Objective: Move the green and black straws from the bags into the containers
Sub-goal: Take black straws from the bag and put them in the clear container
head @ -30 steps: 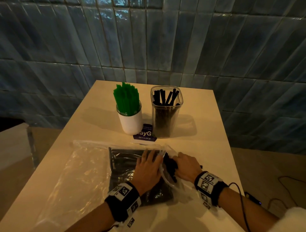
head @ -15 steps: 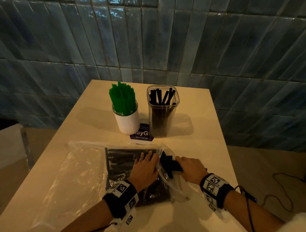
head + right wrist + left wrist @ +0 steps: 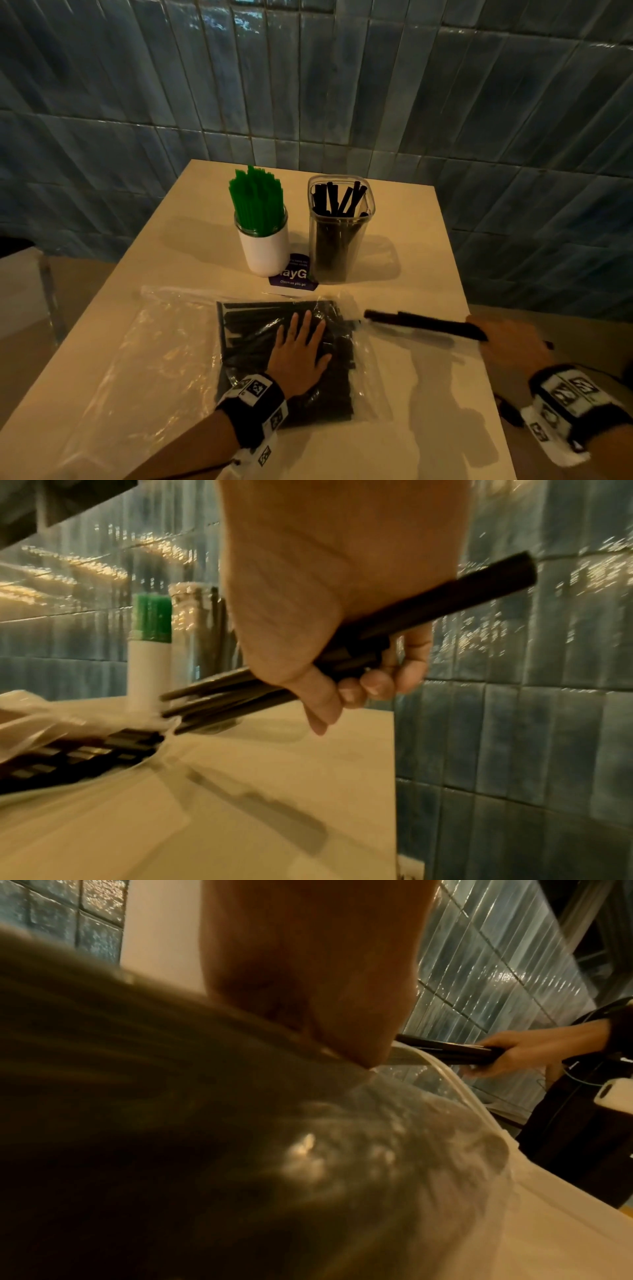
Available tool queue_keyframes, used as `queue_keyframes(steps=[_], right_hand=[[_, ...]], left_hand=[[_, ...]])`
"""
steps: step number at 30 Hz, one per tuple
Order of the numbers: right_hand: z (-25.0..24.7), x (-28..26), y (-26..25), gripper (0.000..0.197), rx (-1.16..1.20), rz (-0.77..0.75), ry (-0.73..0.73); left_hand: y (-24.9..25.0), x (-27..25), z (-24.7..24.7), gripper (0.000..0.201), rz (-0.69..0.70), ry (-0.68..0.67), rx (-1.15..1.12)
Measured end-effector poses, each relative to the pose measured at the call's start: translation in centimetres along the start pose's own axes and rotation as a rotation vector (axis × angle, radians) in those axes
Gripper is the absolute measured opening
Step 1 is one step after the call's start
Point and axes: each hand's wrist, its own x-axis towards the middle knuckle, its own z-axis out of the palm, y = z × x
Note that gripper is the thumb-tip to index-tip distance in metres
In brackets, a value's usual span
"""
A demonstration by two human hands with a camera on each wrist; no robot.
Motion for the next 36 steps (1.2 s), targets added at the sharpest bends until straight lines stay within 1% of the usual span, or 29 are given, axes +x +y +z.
queue_keyframes(steps=[2,4,5,6,8,9,10,11,12,14,15,16,18,19,21,22,24,25,27,28,29,31,32,33,34,36], right_hand=[[-1.2,-0.9,0.6,0.01,-0.047,0.06,0.017],[-2.6,-1.4,0.1,0.015,-0.059,0.118,0.034],[-3.4,-1.7,-0.6,0.015,-0.033,0.144,0.065],[-4.1,-1.9,-1.4,0.016,-0.009,0.145,0.089],[-5.9,-2.5,-3.9,0.018,-0.018,0.131,0.093],[-6.6,-2.8,-5.3,0.02,-0.061,0.101,0.087],[-7.2,-3.0,-6.7,0.023,-0.104,0.055,0.088],[-7.6,-3.3,-8.1,0.025,-0.137,-0.008,0.095],[-8.0,-3.6,-9.5,0.026,-0.158,-0.074,0.104],[-8.5,-3.9,-11.5,0.026,-0.155,-0.171,0.123],[-8.6,-3.9,-12.2,0.027,-0.144,-0.2,0.129],[-8.6,-3.8,-12.7,0.027,-0.132,-0.227,0.135],[-9.1,-3.6,-13.0,0.029,-0.081,-0.284,0.125],[-9.7,-3.7,-12.9,0.034,-0.036,-0.306,0.098],[-11.6,-4.1,-12.3,0.049,0.09,-0.329,0.047],[-12.6,-4.4,-12.1,0.055,0.177,-0.339,0.06],[-13.7,-4.9,-12.2,0.062,0.419,-0.38,0.151],[-13.7,-5.0,-12.7,0.062,0.555,-0.419,0.217],[-12.8,-5.1,-14.4,0.049,0.739,-0.515,0.359],[-12.2,-5.1,-15.3,0.042,0.785,-0.564,0.465],[-11.8,-4.9,-15.9,0.036,0.827,-0.598,0.601],[-11.6,-4.5,-16.3,0.029,0.93,-0.573,0.882],[-11.6,-4.1,-16.3,0.026,1.0,-0.53,0.978],[-11.8,-3.8,-16.4,0.025,1.094,-0.493,1.017],[-12.0,-3.5,-16.7,0.024,1.216,-0.473,0.991],[-12.3,-3.2,-17.8,0.024,1.505,-0.487,0.854]], left_hand=[[0.0,0.1,-0.2,0.069,-0.007,-0.016,-0.007],[0.2,0.2,-0.7,0.08,-0.021,0.02,-0.099],[0.4,0.2,-1.2,0.088,-0.016,0.087,-0.163],[0.8,0.1,-1.7,0.095,0.009,0.195,-0.204],[1.8,0.1,-3.1,0.105,0.127,0.479,-0.193],[2.3,0.0,-3.9,0.106,0.196,0.61,-0.16],[2.7,0.1,-4.5,0.103,0.246,0.691,-0.113],[2.9,0.2,-5.2,0.098,0.269,0.727,-0.061],[3.0,0.2,-5.8,0.089,0.272,0.718,-0.012],[2.8,-0.1,-7.1,0.062,0.25,0.629,0.024],[2.5,-0.2,-7.5,0.047,0.223,0.568,-0.001],[2.1,-0.4,-7.6,0.036,0.189,0.517,-0.033],[1.2,-0.8,-7.5,0.029,0.145,0.451,-0.088],[0.8,-1.0,-7.4,0.028,0.132,0.445,-0.119],[-0.1,-1.3,-7.0,0.025,0.086,0.467,-0.198],[-0.5,-1.4,-7.0,0.023,0.058,0.488,-0.245],[-0.6,-1.4,-7.0,0.021,0.038,0.532,-0.296],[-0.2,-1.4,-7.1,0.02,0.063,0.556,-0.3],[1.2,-1.4,-7.3,0.016,0.197,0.64,-0.331],[1.9,-1.3,-7.4,0.015,0.261,0.678,-0.349],[2.6,-1.2,-7.5,0.014,0.296,0.708,-0.382],[3.2,-1.1,-7.7,0.015,0.301,0.73,-0.512],[3.4,-1.0,-7.8,0.017,0.288,0.729,-0.597],[3.6,-0.9,-7.9,0.021,0.274,0.709,-0.676],[3.8,-0.9,-8.2,0.024,0.277,0.688,-0.732],[4.6,-0.9,-8.8,0.028,0.329,0.659,-0.791]])
